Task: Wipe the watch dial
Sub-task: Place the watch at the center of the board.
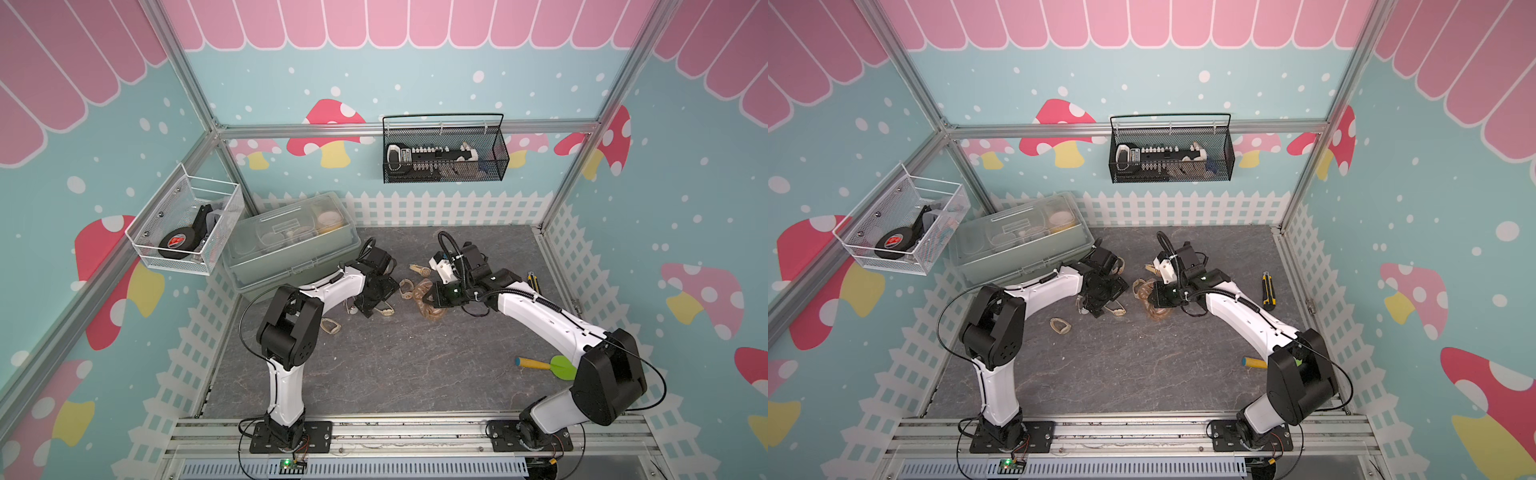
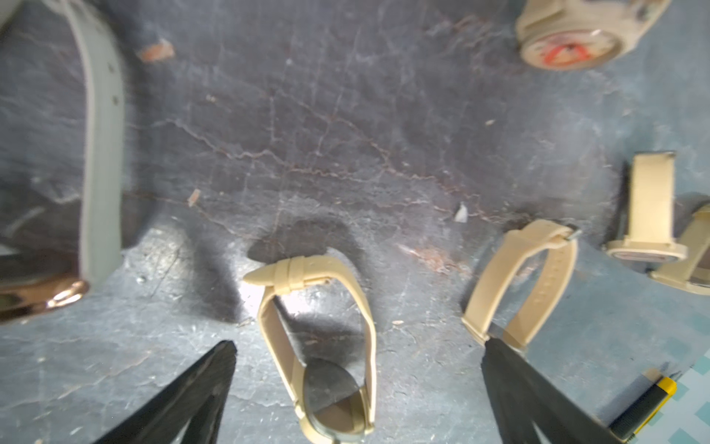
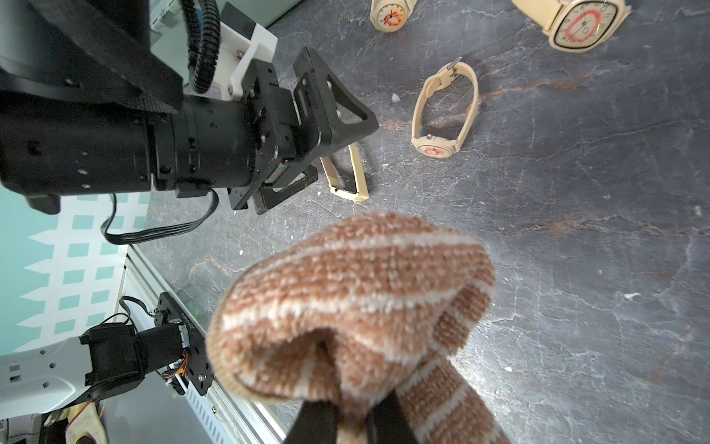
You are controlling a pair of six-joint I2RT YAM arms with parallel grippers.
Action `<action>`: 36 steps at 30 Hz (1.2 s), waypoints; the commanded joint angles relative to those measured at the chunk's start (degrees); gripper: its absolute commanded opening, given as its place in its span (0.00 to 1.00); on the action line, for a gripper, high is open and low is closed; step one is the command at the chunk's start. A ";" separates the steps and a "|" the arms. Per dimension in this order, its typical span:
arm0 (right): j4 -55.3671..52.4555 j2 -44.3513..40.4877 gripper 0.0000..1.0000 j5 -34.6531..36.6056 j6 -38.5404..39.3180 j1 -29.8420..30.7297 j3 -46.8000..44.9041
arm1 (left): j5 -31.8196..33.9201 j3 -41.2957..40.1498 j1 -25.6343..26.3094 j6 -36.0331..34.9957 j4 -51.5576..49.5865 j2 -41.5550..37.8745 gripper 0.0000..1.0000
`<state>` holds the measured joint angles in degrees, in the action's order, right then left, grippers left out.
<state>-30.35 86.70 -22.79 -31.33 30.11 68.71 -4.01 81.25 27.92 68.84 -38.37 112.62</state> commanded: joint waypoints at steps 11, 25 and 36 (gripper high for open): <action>0.63 -2.86 0.00 1.59 -0.22 0.28 -0.98 | 3.69 10.43 0.91 -8.89 -9.76 -0.70 0.99; 2.80 -7.22 0.00 4.20 -1.88 0.16 -5.45 | 4.52 26.68 1.35 -19.09 -18.12 8.75 0.99; 2.40 -9.59 0.00 5.03 -1.54 -0.29 -6.91 | 4.45 35.61 2.14 -25.23 -19.40 16.91 0.96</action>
<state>-28.64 78.56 -18.44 -32.29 30.04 62.89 -0.60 114.06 29.23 46.96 -55.70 127.48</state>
